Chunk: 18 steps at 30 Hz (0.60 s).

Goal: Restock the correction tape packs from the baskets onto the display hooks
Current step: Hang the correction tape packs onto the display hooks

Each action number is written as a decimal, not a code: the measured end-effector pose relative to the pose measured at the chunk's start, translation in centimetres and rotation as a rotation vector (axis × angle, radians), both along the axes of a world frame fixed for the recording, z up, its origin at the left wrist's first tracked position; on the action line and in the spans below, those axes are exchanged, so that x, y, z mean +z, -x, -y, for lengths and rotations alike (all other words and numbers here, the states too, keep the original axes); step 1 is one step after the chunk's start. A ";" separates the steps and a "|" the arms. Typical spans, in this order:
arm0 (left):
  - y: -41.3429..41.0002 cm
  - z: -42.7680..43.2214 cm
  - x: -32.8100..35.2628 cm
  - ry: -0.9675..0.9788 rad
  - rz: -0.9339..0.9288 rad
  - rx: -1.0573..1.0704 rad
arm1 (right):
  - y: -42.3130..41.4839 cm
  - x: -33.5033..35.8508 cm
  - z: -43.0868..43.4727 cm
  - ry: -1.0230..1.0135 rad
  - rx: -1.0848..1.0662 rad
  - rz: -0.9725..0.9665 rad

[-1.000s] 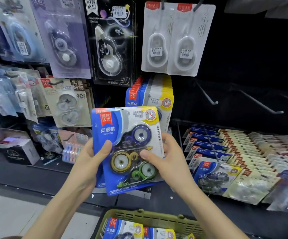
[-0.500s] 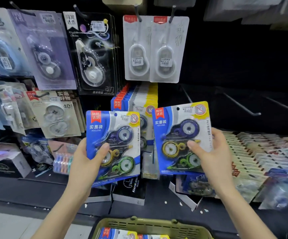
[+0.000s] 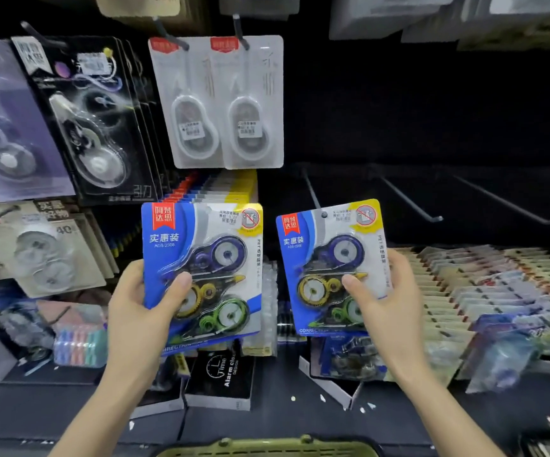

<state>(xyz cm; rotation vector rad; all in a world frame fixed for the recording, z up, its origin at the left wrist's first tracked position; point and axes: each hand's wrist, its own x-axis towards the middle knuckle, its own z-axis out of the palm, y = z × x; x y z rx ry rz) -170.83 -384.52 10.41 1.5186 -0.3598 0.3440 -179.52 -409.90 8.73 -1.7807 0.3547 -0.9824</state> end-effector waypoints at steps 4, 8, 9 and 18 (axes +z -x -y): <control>-0.6 1.5 0.9 0.036 0.010 -0.009 | -1.2 -0.6 1.3 0.012 0.012 0.004; -1.9 3.0 1.3 0.037 0.027 -0.020 | -4.7 -1.2 2.9 -0.060 0.146 -0.032; -2.3 3.3 1.4 0.036 0.029 -0.016 | -5.8 -1.5 3.4 -0.070 0.173 -0.043; -5.3 5.1 1.5 0.083 0.076 0.015 | -14.6 -3.2 7.0 -0.095 0.227 -0.085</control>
